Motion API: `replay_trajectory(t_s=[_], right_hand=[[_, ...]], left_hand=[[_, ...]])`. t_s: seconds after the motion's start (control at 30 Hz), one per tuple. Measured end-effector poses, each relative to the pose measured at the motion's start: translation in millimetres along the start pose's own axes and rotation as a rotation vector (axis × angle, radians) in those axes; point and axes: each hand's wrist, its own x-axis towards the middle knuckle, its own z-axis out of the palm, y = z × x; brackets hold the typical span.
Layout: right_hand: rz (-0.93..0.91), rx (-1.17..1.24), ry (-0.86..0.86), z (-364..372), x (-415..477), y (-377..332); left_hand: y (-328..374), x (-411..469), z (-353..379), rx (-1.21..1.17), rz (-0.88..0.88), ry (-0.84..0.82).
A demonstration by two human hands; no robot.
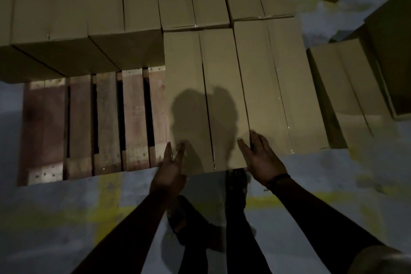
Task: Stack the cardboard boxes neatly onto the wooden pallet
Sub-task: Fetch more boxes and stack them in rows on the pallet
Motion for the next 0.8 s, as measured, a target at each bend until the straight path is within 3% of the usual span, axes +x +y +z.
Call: replay_trajectory(t_s=[0.57, 0.8], right_hand=[[-0.073, -0.180, 0.072, 1, 12, 29], [-0.078, -0.128, 0.068, -1, 13, 27]], left_hand=[[13, 10, 16, -0.038, 0.020, 0.045], [9, 11, 13, -0.069, 0.034, 0.079]])
